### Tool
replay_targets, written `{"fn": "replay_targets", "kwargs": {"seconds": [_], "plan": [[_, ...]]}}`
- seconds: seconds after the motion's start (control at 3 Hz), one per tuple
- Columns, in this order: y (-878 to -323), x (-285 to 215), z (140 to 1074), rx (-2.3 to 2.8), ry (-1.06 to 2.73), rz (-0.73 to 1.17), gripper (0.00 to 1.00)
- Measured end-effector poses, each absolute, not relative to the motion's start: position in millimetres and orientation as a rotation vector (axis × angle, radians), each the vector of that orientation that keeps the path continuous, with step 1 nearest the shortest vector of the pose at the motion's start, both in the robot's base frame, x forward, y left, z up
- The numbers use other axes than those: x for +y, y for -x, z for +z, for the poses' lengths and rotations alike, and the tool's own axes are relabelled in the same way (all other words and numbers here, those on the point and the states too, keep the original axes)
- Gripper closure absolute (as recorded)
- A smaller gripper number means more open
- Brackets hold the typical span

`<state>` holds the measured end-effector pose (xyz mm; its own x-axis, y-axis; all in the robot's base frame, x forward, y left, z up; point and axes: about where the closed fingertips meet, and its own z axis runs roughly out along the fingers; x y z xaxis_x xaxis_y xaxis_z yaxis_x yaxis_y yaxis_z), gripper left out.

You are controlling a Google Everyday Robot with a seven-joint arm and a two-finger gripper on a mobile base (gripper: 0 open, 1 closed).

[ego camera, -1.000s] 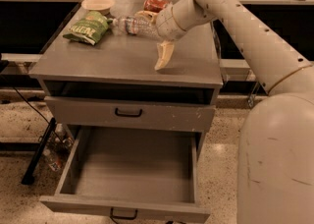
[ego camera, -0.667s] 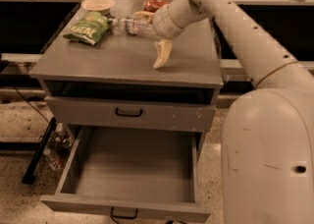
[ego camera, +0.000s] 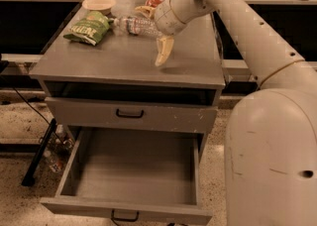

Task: Place water bottle into middle drawer

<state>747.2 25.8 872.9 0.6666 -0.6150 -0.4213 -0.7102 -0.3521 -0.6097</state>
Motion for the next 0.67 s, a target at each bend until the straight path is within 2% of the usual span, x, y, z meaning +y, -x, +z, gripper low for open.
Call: {"fn": "replay_targets", "kwargs": {"seconds": [0.67], "plan": [[-717, 14, 969, 0.94, 2.077, -0.023, 0.0]]}}
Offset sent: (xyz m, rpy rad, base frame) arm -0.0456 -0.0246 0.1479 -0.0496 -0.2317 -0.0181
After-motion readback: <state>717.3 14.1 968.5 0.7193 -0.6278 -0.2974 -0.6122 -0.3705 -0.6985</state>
